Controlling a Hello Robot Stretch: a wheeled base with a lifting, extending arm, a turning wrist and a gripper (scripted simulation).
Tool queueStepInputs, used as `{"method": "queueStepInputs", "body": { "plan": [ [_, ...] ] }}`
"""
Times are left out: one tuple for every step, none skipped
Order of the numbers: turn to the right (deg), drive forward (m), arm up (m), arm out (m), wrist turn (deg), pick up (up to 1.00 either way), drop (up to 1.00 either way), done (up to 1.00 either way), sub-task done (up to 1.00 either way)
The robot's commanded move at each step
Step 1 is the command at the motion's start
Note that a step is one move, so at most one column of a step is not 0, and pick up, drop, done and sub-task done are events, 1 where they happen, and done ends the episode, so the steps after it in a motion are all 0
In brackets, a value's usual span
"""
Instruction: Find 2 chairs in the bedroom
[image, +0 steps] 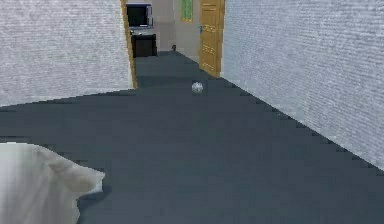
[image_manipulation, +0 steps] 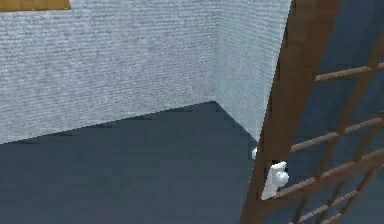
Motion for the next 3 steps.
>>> {"method": "queueStepInputs", "body": {
  "plan": [
    [0.0,0.05,0.00,0.00,0.0,0.00,0.00,0.00,0.00],
    [45.0,0.00,0.00,0.00,0.0,0.00,0.00,0.00,0.00],
    [12.0,0.00,0.00,0.00,0.0,0.00,0.00,0.00,0.00]
  ]
}}
